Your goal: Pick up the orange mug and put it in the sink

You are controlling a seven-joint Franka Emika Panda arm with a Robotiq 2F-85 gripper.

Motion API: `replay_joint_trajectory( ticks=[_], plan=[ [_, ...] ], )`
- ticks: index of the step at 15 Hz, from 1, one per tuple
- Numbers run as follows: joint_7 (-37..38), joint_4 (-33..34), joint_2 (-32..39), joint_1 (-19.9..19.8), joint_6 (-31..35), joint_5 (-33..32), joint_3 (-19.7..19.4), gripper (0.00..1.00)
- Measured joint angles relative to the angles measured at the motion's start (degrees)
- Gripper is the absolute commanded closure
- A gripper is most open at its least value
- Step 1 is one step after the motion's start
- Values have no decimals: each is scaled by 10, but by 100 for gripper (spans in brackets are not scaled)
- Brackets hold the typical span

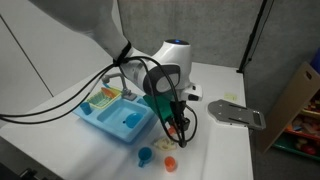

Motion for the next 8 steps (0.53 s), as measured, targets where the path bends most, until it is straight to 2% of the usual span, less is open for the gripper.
replay_joint_trajectory(
  ticks=[8],
  plan=[
    [-57, -131, -124, 35, 0, -71, 3, 66]
  ],
)
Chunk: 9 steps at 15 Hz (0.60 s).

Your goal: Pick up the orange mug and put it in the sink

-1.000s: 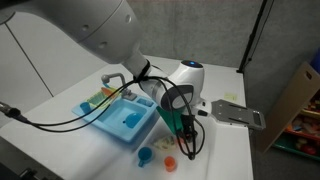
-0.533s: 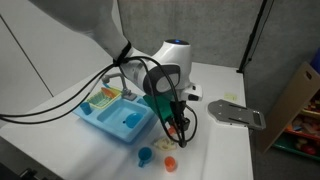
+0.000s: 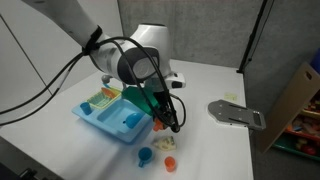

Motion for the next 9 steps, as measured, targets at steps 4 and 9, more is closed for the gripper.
replay_joint_trajectory(
  ticks=[4, 9],
  plan=[
    [-15, -31, -25, 5, 0, -12, 4, 41],
    [-19, -35, -28, 5, 0, -12, 4, 66]
  ],
)
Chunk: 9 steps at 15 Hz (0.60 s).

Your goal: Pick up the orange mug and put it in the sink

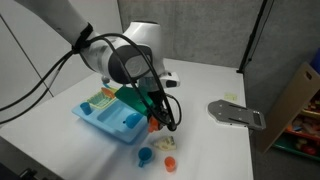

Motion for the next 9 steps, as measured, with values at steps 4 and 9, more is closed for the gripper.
replay_joint_trajectory(
  ticks=[4, 9],
  plan=[
    [0, -1, 1, 1, 4, 0, 7, 66],
    [-6, -5, -1, 9, 21, 0, 28, 66]
  ],
)
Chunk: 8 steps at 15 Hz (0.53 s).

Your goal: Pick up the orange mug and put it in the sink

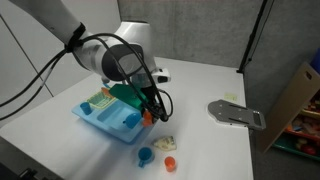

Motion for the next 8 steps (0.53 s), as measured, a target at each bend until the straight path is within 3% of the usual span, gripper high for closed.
replay_joint_trajectory(
  ticks=[8],
  plan=[
    [-19, -55, -16, 30, 64, -1, 24, 66]
  ],
)
